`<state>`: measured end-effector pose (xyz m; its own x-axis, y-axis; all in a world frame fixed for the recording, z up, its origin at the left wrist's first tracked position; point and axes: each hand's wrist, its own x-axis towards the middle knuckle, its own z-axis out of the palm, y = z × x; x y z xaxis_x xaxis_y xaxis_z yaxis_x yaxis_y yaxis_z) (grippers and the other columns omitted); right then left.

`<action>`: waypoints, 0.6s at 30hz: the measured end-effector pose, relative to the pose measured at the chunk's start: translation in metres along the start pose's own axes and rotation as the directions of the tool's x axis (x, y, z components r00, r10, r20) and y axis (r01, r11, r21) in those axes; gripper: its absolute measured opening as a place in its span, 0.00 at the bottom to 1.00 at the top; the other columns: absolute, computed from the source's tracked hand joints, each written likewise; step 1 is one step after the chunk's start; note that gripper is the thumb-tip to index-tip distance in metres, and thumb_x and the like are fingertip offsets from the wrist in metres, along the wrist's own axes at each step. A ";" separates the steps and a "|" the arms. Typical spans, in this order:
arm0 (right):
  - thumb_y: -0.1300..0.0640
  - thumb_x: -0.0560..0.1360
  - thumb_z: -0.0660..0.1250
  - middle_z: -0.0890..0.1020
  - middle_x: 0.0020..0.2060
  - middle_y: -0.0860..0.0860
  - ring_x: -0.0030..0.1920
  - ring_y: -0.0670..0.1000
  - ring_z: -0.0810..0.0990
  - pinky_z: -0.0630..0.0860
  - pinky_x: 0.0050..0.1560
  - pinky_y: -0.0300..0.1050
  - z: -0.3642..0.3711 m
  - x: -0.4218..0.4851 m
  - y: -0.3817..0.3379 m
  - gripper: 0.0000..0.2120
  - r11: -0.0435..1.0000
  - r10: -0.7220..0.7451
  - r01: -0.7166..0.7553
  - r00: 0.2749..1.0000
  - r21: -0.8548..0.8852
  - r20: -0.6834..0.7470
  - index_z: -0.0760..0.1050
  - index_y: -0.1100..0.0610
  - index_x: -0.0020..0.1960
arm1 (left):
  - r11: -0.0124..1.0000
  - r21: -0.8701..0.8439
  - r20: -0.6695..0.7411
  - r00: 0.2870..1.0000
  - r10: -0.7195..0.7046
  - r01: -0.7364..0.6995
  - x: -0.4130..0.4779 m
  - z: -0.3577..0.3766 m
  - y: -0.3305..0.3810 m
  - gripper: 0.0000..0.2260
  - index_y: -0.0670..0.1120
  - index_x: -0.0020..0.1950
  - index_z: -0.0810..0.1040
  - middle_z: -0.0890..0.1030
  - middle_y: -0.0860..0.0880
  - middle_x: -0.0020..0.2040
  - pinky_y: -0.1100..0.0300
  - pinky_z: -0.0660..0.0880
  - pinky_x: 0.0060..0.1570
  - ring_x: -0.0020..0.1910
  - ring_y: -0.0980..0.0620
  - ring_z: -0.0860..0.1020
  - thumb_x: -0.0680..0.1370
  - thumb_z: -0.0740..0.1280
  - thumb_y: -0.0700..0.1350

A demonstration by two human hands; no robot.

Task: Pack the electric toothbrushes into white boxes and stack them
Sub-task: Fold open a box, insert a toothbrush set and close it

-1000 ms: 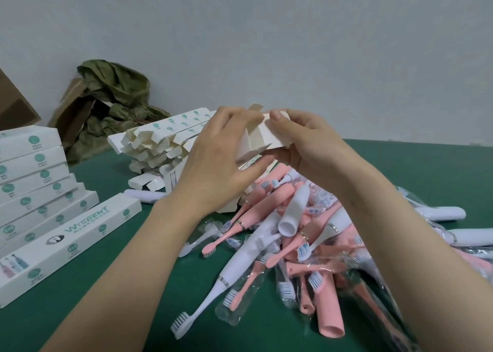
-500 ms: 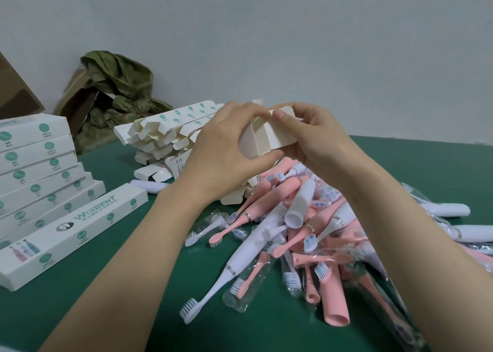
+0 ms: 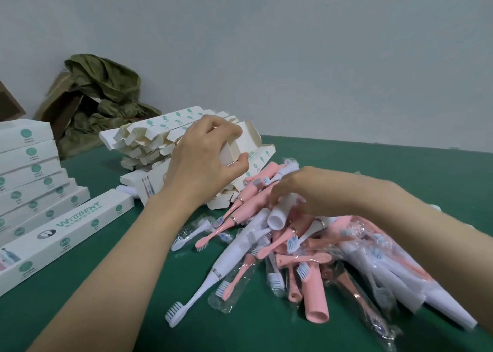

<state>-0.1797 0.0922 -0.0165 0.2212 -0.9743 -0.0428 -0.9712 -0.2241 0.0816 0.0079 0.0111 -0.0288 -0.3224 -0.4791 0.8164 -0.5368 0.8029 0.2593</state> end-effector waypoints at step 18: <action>0.60 0.78 0.64 0.78 0.45 0.48 0.45 0.43 0.81 0.79 0.50 0.39 -0.044 0.010 0.001 0.05 0.493 0.628 0.497 0.365 0.714 -0.688 0.72 0.58 0.53 | 0.985 0.129 0.074 0.990 -0.121 0.110 -0.002 0.007 -0.016 0.28 0.48 0.64 0.74 0.74 0.51 0.58 0.58 0.65 0.46 0.56 0.49 0.73 0.67 0.74 0.55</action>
<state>-0.1747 0.0814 0.0269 -0.4674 -0.5124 0.7204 -0.4324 -0.5783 -0.6918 0.0118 -0.0035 -0.0380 -0.3122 -0.5973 0.7387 -0.6653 0.6925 0.2788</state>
